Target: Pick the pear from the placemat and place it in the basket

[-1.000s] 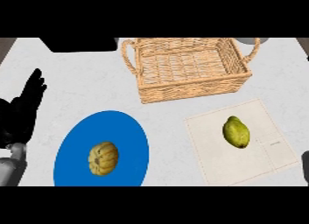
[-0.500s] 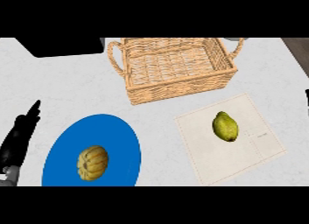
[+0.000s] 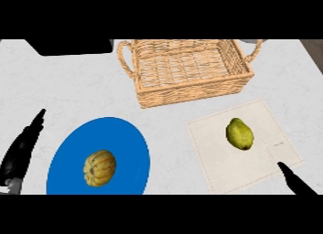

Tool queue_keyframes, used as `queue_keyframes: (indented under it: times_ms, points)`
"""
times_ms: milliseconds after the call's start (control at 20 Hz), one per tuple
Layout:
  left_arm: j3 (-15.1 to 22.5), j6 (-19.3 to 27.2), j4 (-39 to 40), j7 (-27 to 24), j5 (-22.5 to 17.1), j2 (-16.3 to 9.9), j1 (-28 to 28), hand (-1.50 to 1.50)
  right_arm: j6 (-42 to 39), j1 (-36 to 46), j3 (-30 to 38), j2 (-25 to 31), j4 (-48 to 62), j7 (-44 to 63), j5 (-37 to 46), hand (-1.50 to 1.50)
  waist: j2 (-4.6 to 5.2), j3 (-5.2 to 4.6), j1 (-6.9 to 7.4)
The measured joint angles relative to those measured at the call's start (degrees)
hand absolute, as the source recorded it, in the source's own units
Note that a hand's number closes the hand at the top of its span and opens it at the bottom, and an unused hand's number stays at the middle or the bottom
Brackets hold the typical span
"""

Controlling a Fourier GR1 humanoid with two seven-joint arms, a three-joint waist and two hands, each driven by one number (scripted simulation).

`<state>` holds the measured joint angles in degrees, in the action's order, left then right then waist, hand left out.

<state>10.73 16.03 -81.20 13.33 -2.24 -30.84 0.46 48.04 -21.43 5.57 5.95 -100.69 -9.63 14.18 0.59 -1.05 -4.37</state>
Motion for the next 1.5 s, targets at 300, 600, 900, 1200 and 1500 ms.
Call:
queue_keyframes:
  times_ms: [300, 600, 900, 1200, 1500]
  points:
    - [1.0, -0.2, 0.2, -0.6, 1.0, 0.3, -0.2, 0.00, -3.7, -13.6, -10.8, 0.3, -9.0, 6.9, 11.1, -1.50, -0.08, 0.10, 1.59]
    - [1.7, -0.6, 0.0, 0.1, 1.5, 0.8, -0.8, 0.00, -5.7, -27.6, -19.6, -2.2, -22.1, 17.2, 25.0, -1.50, 0.06, 0.35, 2.83]
    - [2.3, -1.2, 0.5, -0.3, 2.3, 1.8, -1.4, 0.00, -8.5, -36.6, -29.9, -5.0, -32.1, 28.8, 38.7, -1.50, -0.03, 0.66, 3.96]
    - [2.1, -1.3, 2.1, -1.2, 3.4, 3.6, -2.2, 0.00, -7.9, -32.7, -37.0, -5.8, -33.1, 41.3, 50.8, -1.50, -0.31, 0.99, 4.38]
    - [0.8, -2.9, 2.5, 0.3, 4.0, 4.2, -3.2, 0.00, -10.5, -22.2, -38.6, -5.9, -31.9, 53.6, 60.9, -1.50, -0.44, 1.04, 4.49]
